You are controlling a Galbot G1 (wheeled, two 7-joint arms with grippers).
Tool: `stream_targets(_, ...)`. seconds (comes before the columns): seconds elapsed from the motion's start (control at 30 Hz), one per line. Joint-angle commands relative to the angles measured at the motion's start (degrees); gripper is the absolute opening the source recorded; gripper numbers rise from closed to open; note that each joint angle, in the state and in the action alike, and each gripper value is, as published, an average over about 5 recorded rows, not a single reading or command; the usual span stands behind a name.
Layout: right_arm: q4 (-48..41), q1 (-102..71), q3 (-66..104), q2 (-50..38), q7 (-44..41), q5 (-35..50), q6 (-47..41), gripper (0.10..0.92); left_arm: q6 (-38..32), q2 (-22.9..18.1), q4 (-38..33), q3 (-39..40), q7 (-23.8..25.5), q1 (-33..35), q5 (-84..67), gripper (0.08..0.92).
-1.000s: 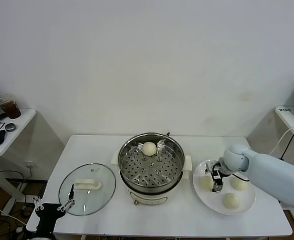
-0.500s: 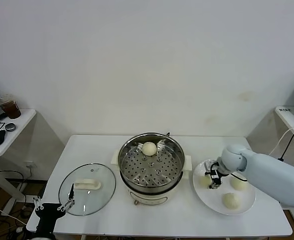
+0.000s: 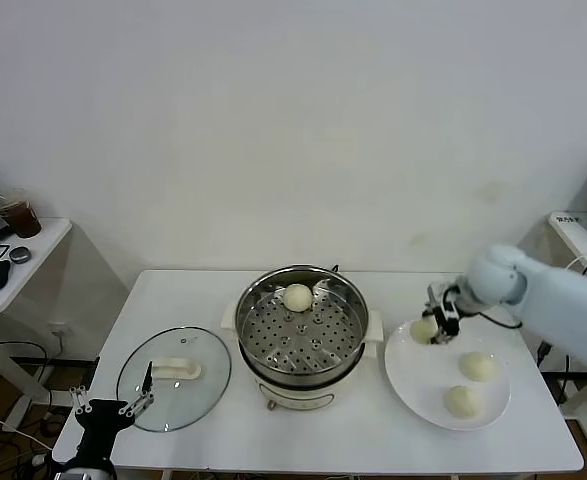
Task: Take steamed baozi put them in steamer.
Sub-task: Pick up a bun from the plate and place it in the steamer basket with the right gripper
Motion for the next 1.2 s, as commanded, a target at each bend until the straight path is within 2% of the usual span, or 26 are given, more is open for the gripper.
stream_targets(0.03,2.4,18.3,-8.7,-1.7,-1.3,8.0,-0.9,0.549,0.0,-0.1,0.0,0.0,0.0,0.0,0.0,0.823)
stream_targets(0.27,6.6,32.3,-18.0,7.5,1.5,19.9,-8.1,0.552,0.0,0.4,0.2,1.1,0.0,-1.0,0.0,0.823)
stream_targets(0.57,5.6,24.0,-15.9,22.6,9.6,28.4,-17.7,0.551,0.0,-0.2,0.5,0.6,-0.4,-1.3,0.6,0.823)
stream_targets(0.87,-1.8,16.2,-15.0,35.9,13.2,29.2,-21.2,0.551,-0.1,-0.7,0.7,-0.8,-0.4,-1.7,0.6,0.823)
stream_targets(1.2,-10.0,11.5,-14.9,42.6,12.3,25.4,-20.6,0.551,0.0,-0.9,1.4,-0.6,-0.3,-2.5,0.6,0.823)
